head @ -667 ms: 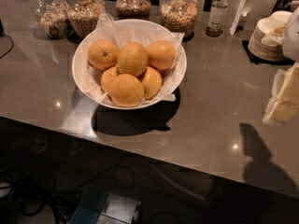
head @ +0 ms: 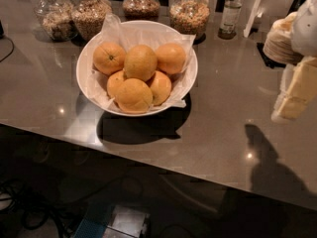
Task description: Pick orange from white bowl
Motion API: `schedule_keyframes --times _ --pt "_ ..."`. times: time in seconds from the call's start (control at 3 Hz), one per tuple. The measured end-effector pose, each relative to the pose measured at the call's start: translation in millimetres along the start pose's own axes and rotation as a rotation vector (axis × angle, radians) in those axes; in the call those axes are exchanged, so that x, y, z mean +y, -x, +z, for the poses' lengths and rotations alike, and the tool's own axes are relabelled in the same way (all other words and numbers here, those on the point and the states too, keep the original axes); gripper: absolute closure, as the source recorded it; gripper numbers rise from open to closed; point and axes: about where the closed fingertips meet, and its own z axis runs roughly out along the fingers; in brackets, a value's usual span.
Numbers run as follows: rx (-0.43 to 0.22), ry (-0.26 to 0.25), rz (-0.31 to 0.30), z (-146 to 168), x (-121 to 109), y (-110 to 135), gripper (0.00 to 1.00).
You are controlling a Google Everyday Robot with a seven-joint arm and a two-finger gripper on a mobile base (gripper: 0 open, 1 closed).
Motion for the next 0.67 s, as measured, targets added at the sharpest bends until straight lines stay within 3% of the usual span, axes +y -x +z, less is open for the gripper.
schedule_keyframes --times 0.67 --pt "-0.215 0.121 -0.285 26.0 -58.1 86.5 0.00"
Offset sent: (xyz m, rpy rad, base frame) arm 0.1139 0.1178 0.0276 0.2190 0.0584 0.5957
